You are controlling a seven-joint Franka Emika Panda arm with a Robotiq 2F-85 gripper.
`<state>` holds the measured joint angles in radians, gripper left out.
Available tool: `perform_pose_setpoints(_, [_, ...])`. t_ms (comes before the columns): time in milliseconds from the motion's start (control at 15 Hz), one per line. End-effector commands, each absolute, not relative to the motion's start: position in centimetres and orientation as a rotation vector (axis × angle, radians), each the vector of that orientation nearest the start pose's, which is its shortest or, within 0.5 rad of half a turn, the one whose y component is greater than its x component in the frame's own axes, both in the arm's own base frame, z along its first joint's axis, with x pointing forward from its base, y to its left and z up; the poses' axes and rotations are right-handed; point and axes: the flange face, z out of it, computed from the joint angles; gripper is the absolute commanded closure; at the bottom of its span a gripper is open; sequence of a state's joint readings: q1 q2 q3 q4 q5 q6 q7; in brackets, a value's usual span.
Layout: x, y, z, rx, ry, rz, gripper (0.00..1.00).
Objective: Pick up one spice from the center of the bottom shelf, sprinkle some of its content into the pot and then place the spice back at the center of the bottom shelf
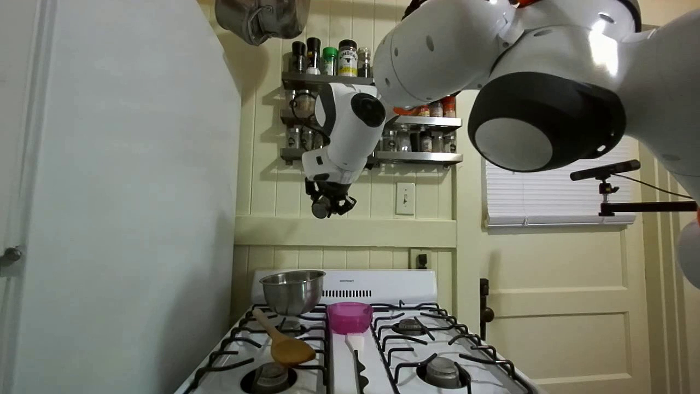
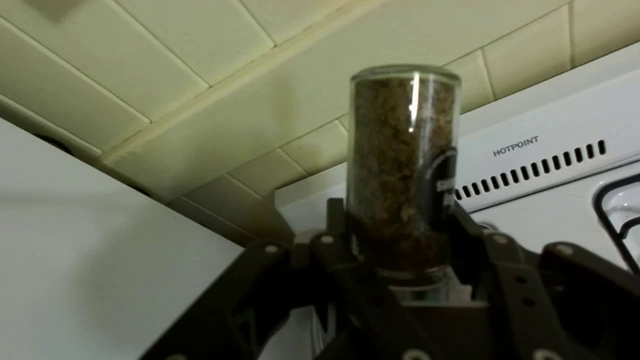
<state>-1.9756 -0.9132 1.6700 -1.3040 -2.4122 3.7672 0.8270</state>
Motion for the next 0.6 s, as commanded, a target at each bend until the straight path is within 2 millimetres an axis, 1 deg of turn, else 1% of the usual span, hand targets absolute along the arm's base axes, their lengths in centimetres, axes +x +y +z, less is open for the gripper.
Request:
perform_pose_setpoints(0, [60.62,19.12,47.28,0.803,1.887,0.142,0.76])
perform_pose_setpoints(133, [60.63,19.29,47.67,0.780,1.875,0.151,0.76])
perform_pose_setpoints(200, [60.45,18.80,47.32,0.840,1.909,0.183,0.51])
perform_pose_setpoints(333, [60.61,18.82,47.88,0.808,1.895,0.178,0.51])
perform_pose_setpoints(533, [60.61,18.91,47.96,0.798,1.888,0.168,0.51])
